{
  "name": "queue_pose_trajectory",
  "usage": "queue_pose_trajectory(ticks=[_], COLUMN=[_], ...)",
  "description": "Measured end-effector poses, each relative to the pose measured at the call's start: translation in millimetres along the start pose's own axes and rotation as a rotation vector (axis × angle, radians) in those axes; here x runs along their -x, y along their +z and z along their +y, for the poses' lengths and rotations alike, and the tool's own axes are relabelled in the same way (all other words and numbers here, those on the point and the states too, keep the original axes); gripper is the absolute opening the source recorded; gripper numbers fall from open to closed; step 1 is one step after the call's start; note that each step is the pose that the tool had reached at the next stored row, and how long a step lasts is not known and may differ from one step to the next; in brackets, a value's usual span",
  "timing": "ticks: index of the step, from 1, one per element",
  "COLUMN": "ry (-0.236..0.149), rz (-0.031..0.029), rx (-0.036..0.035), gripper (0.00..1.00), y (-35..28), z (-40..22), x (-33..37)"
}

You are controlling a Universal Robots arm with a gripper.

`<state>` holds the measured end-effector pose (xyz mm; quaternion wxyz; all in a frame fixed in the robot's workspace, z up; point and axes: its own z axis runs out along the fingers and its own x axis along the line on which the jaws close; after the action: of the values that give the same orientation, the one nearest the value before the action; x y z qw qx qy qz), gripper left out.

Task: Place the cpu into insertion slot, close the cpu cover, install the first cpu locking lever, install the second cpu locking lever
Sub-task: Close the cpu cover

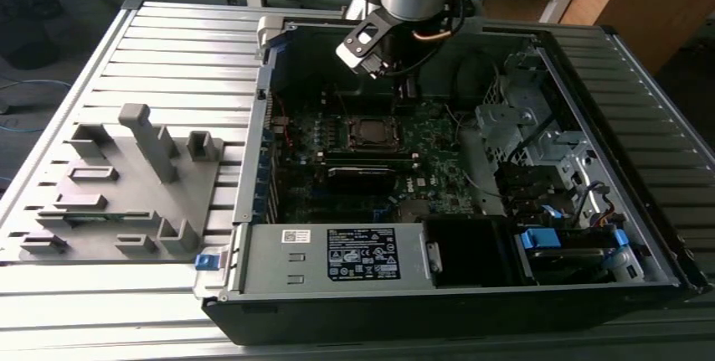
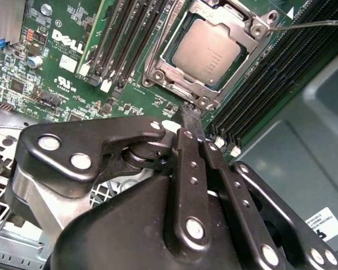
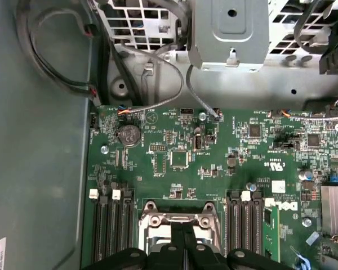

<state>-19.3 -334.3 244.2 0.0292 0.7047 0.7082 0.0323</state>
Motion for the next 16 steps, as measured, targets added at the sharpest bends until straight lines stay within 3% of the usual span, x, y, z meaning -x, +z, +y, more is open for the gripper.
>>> queue_pose_trajectory(ticks=[3,6,16], ry=[0.000,0.000,0.000], rz=[-0.0004,-0.0006,-0.0002], rx=[-0.0355,-0.0540,-0.0555], gripper=[0.10,0.10,0.10], y=[0.5,0.7,0.8], z=[0.0,0.0,-1.7], x=[0.0,0.0,-0.1])
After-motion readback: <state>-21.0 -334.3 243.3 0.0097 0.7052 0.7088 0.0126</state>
